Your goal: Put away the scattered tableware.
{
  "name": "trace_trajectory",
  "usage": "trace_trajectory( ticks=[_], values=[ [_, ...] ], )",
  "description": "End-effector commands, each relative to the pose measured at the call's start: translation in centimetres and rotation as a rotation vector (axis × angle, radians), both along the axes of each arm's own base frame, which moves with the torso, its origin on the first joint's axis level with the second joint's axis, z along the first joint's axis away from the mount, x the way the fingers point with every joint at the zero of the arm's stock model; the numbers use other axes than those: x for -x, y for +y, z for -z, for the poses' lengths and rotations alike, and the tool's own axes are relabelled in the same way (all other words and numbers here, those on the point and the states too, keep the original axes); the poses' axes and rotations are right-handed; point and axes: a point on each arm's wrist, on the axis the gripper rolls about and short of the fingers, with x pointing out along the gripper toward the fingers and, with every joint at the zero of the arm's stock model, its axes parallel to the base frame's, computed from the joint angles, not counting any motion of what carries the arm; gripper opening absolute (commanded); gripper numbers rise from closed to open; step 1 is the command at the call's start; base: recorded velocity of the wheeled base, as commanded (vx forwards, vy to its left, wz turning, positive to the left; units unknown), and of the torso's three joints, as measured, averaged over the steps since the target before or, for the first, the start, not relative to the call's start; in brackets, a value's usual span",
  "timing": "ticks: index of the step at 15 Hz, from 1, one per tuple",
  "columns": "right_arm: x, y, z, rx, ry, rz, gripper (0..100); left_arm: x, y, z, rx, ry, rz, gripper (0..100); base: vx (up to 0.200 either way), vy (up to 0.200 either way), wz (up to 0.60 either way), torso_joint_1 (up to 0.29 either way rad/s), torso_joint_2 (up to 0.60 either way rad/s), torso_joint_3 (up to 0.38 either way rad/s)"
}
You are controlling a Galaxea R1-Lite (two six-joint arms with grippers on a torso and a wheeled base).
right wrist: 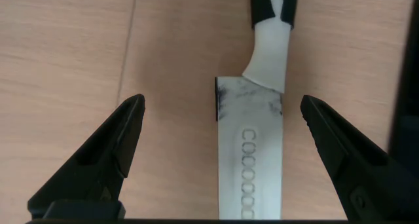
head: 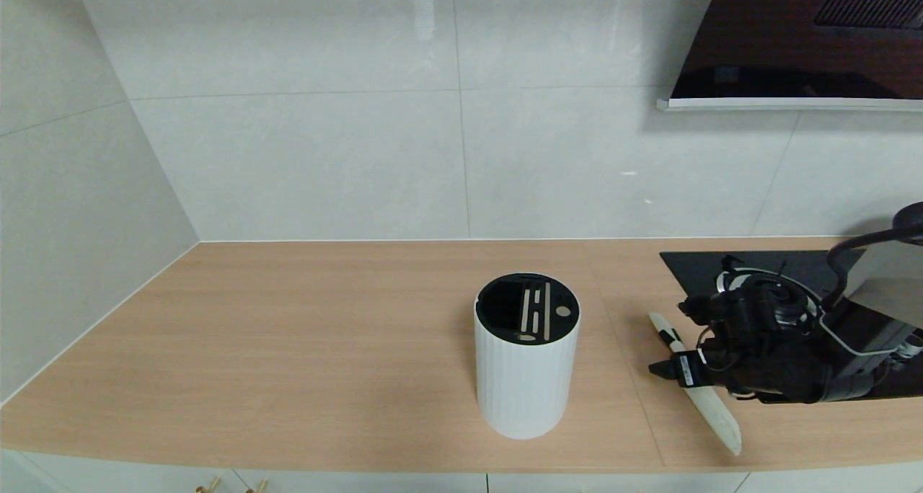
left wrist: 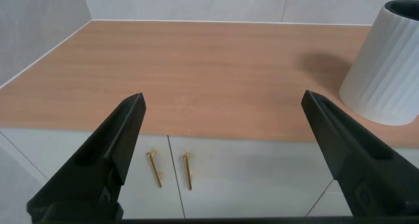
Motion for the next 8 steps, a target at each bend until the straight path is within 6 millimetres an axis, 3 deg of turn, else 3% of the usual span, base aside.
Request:
trace_trajectory(
  ticks=[1,8],
  values=[
    [-0.15,-0.13,1.06,0.013,0.022,0.013,100,0.00,0.00,0.00,0.001,0.001,-0.001,100,0.000,0.000,0.00,0.000,0.00,0.000],
    [-0.73,-0.58,1.41,0.030,-0.014,0.038,100,0.00,0.00,0.00,0.001,0.001,-0.001,100,0.000,0.000,0.00,0.000,0.00,0.000]
  ],
)
